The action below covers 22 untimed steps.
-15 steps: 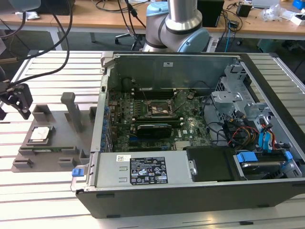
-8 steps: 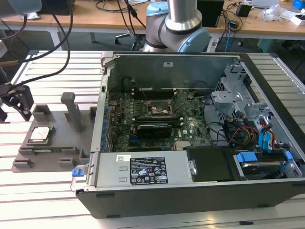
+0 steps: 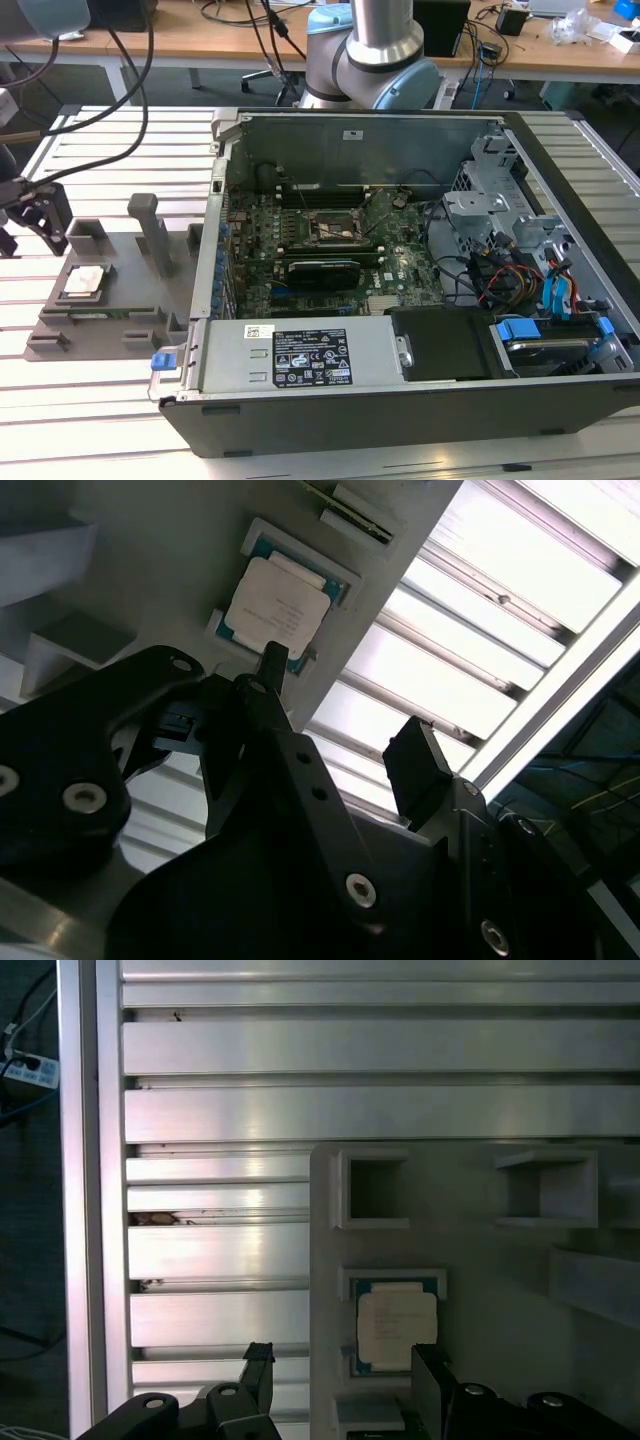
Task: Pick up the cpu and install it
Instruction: 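Pick up the cpu and move it towards the insertion slot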
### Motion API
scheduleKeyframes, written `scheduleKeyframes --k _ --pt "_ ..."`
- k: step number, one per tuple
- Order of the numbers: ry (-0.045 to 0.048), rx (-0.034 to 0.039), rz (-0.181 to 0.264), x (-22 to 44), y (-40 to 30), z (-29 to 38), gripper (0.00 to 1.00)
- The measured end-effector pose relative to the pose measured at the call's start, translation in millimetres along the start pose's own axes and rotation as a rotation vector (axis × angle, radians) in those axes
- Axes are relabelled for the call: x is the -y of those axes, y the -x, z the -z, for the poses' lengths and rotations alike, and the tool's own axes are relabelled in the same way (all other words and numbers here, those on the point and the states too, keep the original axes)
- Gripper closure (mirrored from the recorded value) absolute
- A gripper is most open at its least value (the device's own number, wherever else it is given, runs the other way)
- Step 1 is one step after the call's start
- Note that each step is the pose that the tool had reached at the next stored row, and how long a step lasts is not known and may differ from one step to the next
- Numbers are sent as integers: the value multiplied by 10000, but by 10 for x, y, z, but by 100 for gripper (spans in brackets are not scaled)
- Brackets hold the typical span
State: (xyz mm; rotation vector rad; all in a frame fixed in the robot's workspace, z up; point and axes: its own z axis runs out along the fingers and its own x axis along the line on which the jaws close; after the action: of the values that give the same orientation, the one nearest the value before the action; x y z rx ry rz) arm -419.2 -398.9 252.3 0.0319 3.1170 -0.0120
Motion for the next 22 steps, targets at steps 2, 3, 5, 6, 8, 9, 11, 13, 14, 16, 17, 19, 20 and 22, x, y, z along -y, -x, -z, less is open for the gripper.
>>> scheduleKeyframes --k 2,3,5,6,8,9,11,13,14,16,17,19,20,22 --pt "0 0 0 0 0 -9 34" --pt "0 0 1 0 0 -16 34" --pt "0 0 0 0 -1 -25 34" --pt "0 0 0 0 -1 -31 34" --pt "0 0 0 0 -1 -39 34" --pt "0 0 0 0 -1 -45 34" --pt "0 0 0 0 -1 -52 34" --pt "0 1 0 0 -2 -68 34" --pt "0 1 0 0 -2 -71 34" --pt "0 0 0 -1 -2 -81 34" --pt "0 0 0 -1 -2 -84 34" --pt "0 1 0 -1 -2 -93 34" --pt "0 0 0 -1 -2 -96 34" --pt "1 1 0 -1 -3 -113 34"
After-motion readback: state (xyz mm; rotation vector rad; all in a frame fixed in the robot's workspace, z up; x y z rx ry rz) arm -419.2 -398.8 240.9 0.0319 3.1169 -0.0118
